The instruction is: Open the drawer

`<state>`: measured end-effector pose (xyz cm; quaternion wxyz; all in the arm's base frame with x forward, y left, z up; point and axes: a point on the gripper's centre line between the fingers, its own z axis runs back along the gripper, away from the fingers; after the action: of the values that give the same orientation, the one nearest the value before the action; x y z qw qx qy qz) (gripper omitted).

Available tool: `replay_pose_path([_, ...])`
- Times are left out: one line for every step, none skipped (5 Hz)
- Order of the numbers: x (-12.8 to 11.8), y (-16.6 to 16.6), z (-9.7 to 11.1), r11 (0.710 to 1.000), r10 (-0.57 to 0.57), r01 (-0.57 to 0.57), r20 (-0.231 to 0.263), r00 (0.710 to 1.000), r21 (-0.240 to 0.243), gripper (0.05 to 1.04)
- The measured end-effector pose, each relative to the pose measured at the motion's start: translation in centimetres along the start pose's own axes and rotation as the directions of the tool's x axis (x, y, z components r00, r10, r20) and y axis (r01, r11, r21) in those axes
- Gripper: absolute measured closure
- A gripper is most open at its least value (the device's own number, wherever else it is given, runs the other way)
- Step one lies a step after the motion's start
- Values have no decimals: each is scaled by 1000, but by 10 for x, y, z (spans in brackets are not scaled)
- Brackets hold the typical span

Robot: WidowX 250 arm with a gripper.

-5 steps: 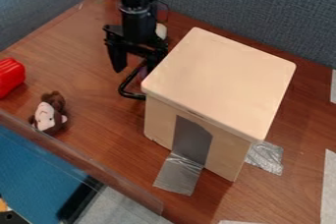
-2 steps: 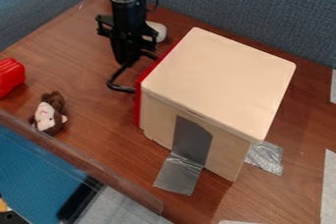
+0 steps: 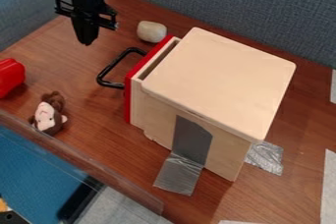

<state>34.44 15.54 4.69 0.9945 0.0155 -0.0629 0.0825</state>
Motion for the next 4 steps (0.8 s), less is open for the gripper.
replay_pose_path([-3,8,0,1000,0,0,-3,1000,0,1022])
replay_pose_path([-9,-4,-6,999,-5,4,-18,1000,-49,894])
replay_pose_path([-12,-31,-5,995,-49,46,-25,999,-87,655])
replay_pose_path([-12,-44,1,993,-62,61,-10,998,-96,344])
